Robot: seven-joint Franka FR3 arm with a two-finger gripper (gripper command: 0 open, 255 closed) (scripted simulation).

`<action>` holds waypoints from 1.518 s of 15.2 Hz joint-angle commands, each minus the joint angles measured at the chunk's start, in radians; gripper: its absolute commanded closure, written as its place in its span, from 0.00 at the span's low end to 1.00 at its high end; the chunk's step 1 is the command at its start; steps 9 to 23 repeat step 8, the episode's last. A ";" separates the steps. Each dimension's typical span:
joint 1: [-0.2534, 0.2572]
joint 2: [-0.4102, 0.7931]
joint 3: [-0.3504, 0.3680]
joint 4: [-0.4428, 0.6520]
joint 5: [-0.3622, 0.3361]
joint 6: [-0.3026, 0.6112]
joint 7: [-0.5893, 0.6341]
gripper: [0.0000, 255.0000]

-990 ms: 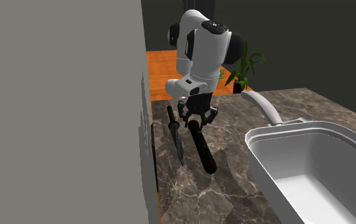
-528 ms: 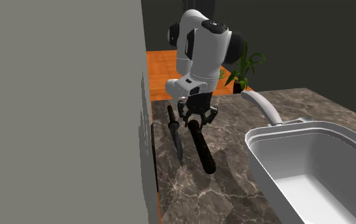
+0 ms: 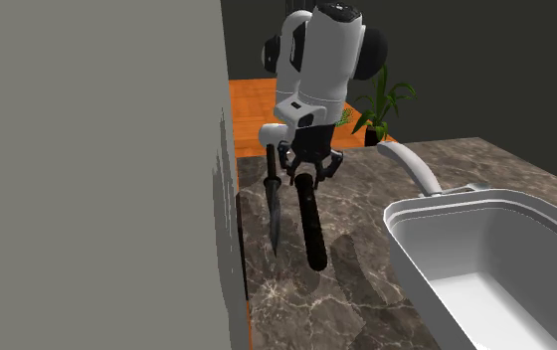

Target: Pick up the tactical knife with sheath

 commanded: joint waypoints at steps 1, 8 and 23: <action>0.000 0.005 0.001 0.031 -0.002 -0.026 0.000 1.00; 0.002 0.029 0.005 0.127 -0.010 -0.101 0.002 1.00; 0.002 0.029 0.005 0.127 -0.010 -0.101 0.002 1.00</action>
